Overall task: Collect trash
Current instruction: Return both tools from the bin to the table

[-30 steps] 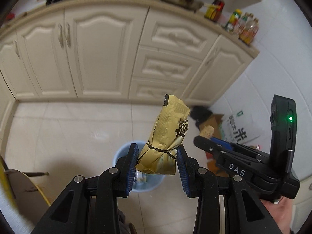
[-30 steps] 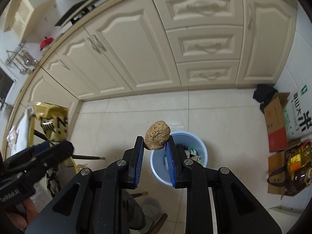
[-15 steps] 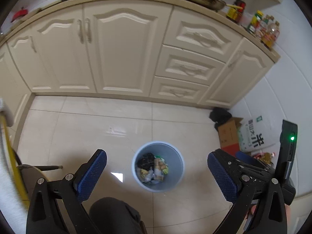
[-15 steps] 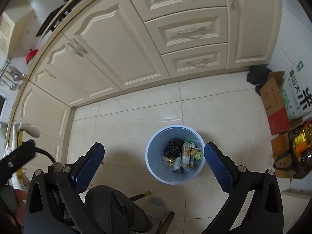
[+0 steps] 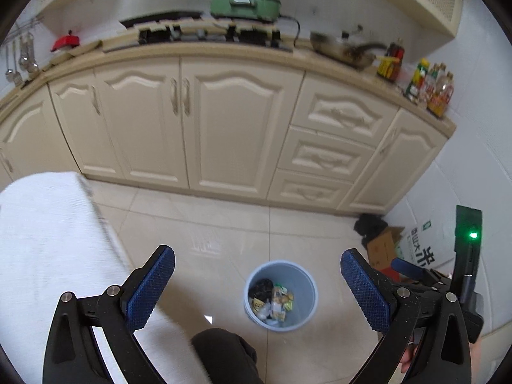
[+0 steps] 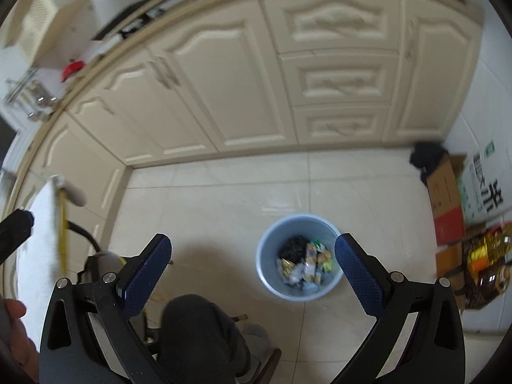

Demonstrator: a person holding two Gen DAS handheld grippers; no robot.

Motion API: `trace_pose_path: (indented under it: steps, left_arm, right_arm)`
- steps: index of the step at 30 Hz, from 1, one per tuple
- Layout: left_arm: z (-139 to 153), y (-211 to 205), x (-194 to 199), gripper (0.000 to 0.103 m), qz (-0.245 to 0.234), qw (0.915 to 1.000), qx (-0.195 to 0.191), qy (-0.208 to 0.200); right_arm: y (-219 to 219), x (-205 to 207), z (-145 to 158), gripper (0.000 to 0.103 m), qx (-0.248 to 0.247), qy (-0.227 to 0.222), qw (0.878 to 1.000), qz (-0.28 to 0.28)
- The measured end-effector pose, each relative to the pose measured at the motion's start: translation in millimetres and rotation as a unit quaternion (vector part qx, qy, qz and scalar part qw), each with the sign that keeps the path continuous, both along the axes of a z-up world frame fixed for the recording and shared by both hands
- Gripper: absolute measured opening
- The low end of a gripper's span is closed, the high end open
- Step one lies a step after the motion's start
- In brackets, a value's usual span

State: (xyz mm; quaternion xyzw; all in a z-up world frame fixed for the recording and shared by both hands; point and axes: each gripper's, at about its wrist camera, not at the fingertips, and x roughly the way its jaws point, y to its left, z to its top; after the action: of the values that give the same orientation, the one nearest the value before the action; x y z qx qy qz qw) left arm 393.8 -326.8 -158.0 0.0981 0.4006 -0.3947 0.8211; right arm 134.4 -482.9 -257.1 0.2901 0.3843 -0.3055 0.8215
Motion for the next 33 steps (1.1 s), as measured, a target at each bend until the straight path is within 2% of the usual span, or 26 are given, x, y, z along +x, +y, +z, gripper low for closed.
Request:
trace_pose_path:
  steps: [7,14,22,28,33]
  left_arm:
    - [44.2,107.5,-25.9,0.102,0.045,0.9970,-0.049,-0.040]
    - [77.3,224.4,-54.5,0.102,0.118,0.9866,-0.087,-0.072]
    - [98.9,334.4,-90.5,0.102,0.200,0.9699,-0.097,-0.101]
    - [111.5,410.2,-116.7,0.102,0.266,0.9529,-0.098,-0.107]
    - [115.5,457.1,-133.6,0.102,0.321,0.9358,-0.085,-0.117]
  right_arm:
    - [70.5,40.3,65.6,0.103,-0.067,-0.034,0.995,0.059]
    - [145.2,90.2,107.8,0.103,-0.109,-0.059,0.983,0.133]
    - [227.1,141.8,133.1,0.103,-0.131,-0.086,0.963,0.221]
    - [280.1,183.3,138.7,0.103,-0.128,-0.100,0.946,0.282]
    - [328.4,224.9,133.7,0.103,-0.134,-0.088,0.929,0.333]
